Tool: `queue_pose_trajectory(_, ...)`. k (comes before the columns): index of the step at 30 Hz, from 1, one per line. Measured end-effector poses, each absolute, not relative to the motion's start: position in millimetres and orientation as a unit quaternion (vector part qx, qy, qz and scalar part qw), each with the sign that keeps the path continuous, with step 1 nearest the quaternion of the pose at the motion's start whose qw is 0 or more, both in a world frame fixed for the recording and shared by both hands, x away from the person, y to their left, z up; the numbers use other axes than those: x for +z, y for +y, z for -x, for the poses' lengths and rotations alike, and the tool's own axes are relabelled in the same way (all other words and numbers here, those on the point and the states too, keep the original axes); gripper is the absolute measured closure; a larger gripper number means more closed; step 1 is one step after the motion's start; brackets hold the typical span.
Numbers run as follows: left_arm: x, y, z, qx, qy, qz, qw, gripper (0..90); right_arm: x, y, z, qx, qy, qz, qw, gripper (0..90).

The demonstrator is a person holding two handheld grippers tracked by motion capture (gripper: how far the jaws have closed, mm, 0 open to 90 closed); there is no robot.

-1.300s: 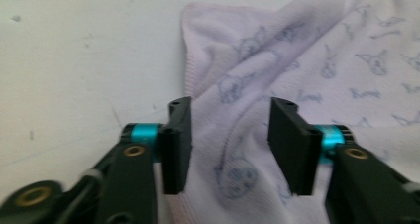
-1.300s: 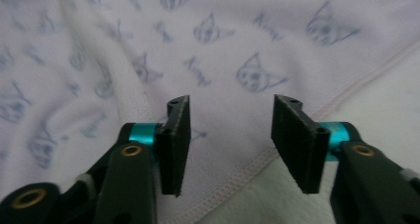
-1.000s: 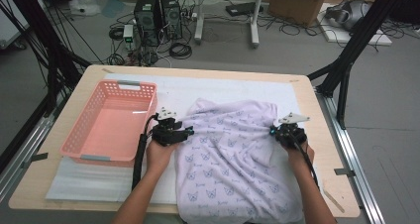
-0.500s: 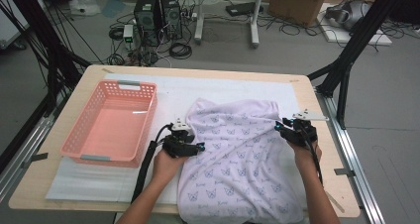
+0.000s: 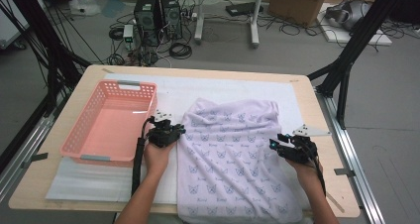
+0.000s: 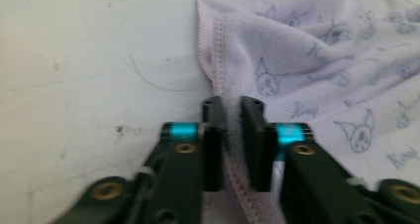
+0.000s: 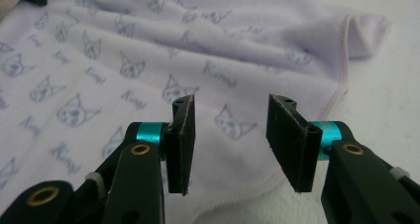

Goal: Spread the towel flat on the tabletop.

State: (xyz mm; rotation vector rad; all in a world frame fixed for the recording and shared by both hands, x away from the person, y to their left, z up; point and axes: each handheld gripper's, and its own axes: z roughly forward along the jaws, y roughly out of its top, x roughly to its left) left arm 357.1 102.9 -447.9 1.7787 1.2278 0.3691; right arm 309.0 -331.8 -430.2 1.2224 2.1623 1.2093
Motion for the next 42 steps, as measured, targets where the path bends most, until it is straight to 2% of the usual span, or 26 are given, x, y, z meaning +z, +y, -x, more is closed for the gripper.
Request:
queue_pose_trajectory(2, -446, 101, -354, 0.132, 0.490, -0.729, 0.460, 52.6, -432, -333, -303, 0.432, 0.769, -0.435, 0.181, 52.2)
queue_pose_trajectory(3, -445, 100, -351, 0.134, 0.482, -0.735, 0.458, 48.7, -433, -334, -301, 0.429, 0.771, -0.434, 0.180, 51.8)
queue_pose_trajectory(7, -443, 103, -337, 0.125, 0.471, -0.733, 0.474, 43.6, -433, -336, -292, 0.422, 0.774, -0.437, 0.176, 49.6)
queue_pose_trajectory(13, -452, 106, -320, 0.096, 0.459, -0.754, 0.460, 42.1, -432, -336, -288, 0.426, 0.771, -0.445, 0.161, 47.3)
queue_pose_trajectory(16, -453, 105, -316, 0.101, 0.457, -0.756, 0.459, 39.9, -440, -326, -291, 0.399, 0.788, -0.440, 0.162, 47.3)
queue_pose_trajectory(17, -453, 101, -314, 0.113, 0.451, -0.761, 0.453, 41.0, -443, -322, -293, 0.384, 0.794, -0.437, 0.173, 49.3)
queue_pose_trajectory(18, -452, 99, -312, 0.116, 0.437, -0.772, 0.447, 48.1, -448, -319, -295, 0.366, 0.801, -0.438, 0.180, 51.8)
queue_pose_trajectory(19, -452, 95, -310, 0.131, 0.431, -0.779, 0.436, 60.4, -449, -317, -296, 0.367, 0.797, -0.441, 0.188, 57.3)
queue_pose_trajectory(20, -452, 91, -308, 0.151, 0.425, -0.786, 0.423, 68.3, -448, -316, -297, 0.364, 0.797, -0.441, 0.194, 64.1)
queue_pose_trajectory(21, -451, 89, -309, 0.154, 0.422, -0.789, 0.420, 82.8, -448, -315, -298, 0.364, 0.800, -0.435, 0.197, 76.5)
queue_pose_trajectory(23, -448, 92, -314, 0.149, 0.437, -0.785, 0.414, 85.0, -448, -314, -302, 0.365, 0.800, -0.432, 0.201, 85.2)
queue_pose_trajectory(28, -448, 106, -329, 0.176, 0.480, -0.750, 0.418, 87.5, -449, -330, -313, 0.382, 0.754, -0.483, 0.228, 86.0)
queue_pose_trajectory(30, -451, 109, -331, 0.166, 0.483, -0.747, 0.424, 87.3, -450, -340, -316, 0.409, 0.733, -0.506, 0.197, 85.6)
queue_pose_trajectory(32, -450, 108, -329, 0.176, 0.477, -0.748, 0.427, 86.5, -447, -344, -313, 0.409, 0.732, -0.504, 0.204, 85.5)
queue_pose_trajectory(33, -450, 108, -328, 0.174, 0.474, -0.746, 0.434, 84.1, -446, -345, -311, 0.403, 0.735, -0.501, 0.213, 81.5)
queue_pose_trajectory(35, -450, 112, -326, 0.163, 0.481, -0.737, 0.445, 64.2, -444, -348, -305, 0.401, 0.732, -0.503, 0.224, 69.3)
queue_pose_trajectory(36, -450, 115, -323, 0.153, 0.478, -0.735, 0.456, 62.1, -443, -351, -301, 0.409, 0.728, -0.504, 0.221, 64.7)
queue_pose_trajectory(38, -450, 120, -314, 0.133, 0.477, -0.732, 0.468, 50.6, -439, -356, -290, 0.430, 0.720, -0.503, 0.210, 62.0)
queue_pose_trajectory(42, -452, 131, -291, 0.109, 0.460, -0.734, 0.488, 45.0, -433, -358, -272, 0.435, 0.738, -0.476, 0.201, 57.6)
